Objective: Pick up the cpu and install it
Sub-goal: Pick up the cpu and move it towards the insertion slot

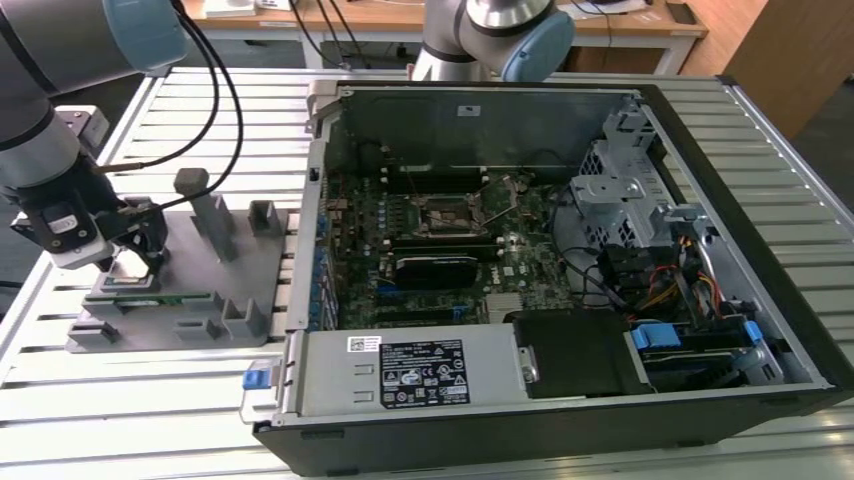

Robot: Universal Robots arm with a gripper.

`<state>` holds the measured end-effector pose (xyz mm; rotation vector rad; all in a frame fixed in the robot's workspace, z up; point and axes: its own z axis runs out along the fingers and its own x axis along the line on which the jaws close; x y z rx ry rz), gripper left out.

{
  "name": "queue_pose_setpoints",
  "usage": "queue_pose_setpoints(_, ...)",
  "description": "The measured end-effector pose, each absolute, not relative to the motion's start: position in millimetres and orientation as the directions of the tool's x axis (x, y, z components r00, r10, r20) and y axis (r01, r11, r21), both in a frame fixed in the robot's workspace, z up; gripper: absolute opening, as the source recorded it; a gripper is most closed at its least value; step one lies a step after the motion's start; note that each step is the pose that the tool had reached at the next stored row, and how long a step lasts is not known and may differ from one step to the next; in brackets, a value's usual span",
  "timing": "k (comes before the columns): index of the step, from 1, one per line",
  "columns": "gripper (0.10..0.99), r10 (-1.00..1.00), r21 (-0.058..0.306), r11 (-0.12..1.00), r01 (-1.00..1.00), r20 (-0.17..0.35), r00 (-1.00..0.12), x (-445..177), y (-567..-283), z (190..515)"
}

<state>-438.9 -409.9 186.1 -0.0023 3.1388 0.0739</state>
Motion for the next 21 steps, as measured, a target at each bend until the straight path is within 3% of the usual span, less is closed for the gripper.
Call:
queue_pose_setpoints(11, 0.62, -0.001, 0.047, 0.999, -0.002, -0.002, -1.0, -440, -410, 186)
queue_pose_setpoints(13, 0.541, -0.001, 0.047, 0.999, -0.001, -0.002, -1.0, -440, -410, 185)
queue_pose_setpoints(21, 0.529, -0.001, 0.047, 0.999, -0.002, -0.002, -1.0, -440, -410, 195)
